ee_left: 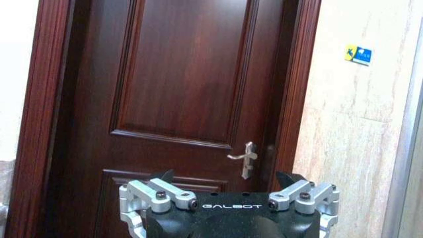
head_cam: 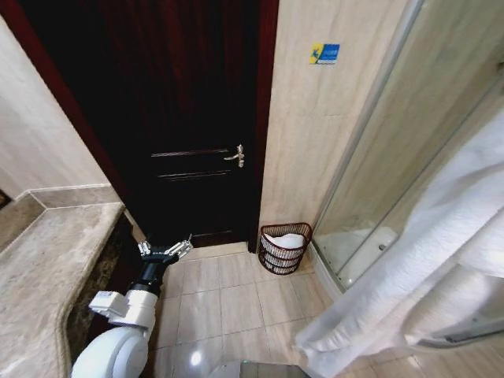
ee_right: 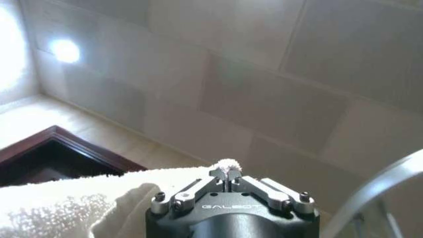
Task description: Discard the used towel into the hamper.
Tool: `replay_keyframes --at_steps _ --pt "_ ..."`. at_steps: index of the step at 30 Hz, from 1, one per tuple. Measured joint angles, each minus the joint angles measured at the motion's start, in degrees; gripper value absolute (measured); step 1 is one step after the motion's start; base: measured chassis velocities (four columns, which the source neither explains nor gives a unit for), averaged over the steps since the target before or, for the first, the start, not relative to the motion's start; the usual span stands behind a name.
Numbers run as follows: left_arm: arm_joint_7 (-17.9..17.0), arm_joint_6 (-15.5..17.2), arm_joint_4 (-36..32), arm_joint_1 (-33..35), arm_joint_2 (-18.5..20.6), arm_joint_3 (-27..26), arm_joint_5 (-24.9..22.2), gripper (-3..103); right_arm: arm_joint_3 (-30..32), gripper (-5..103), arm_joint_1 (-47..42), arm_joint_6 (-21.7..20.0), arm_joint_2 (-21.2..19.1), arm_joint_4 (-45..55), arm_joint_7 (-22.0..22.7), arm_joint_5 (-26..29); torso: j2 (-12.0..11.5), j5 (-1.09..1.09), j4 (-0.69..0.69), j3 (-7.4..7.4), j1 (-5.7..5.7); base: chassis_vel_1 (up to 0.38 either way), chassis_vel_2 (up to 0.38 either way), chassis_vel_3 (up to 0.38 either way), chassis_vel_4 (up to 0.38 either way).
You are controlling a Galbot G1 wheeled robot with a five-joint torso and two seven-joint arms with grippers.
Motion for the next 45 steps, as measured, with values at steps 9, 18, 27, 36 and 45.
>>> replay_keyframes --at_steps 9,18,27,36,45 --pt "0.0 0.0 0.0 0.0 0.0 0.0 0.0 100 -1.2 2 2.8 -3.9 -0.2 -1.5 3.1 0.1 0.0 -0.02 -0.02 -0.01 -0.01 0.000 0.000 0.000 0.000" --pt "0.0 0.0 0.0 0.0 0.0 0.0 0.0 100 -1.4 2 2.6 -5.2 0.7 0.0 3.3 1.6 0.0 -0.02 -0.01 -0.01 -0.01 0.000 0.000 0.000 0.000" --pt "0.0 0.0 0.0 0.0 0.0 0.0 0.0 100 -1.4 2 2.4 -5.2 0.8 0.3 3.2 1.8 0.0 -0.02 -0.01 -0.02 -0.03 -0.078 0.065 0.073 -0.063" --pt "0.0 0.0 0.0 0.0 0.0 0.0 0.0 100 -3.1 2 5.4 -5.3 -1.3 -2.2 1.7 6.0 0.0 -0.01 0.01 0.02 0.06 -0.127 0.122 0.134 -0.104" --pt "0.0 0.0 0.0 0.0 0.0 0.0 0.0 100 -6.6 2 10.8 -6.1 -1.3 -6.4 -0.8 10.0 0.0 -0.03 -0.02 -0.03 -0.06 0.021 0.009 -0.017 0.009"
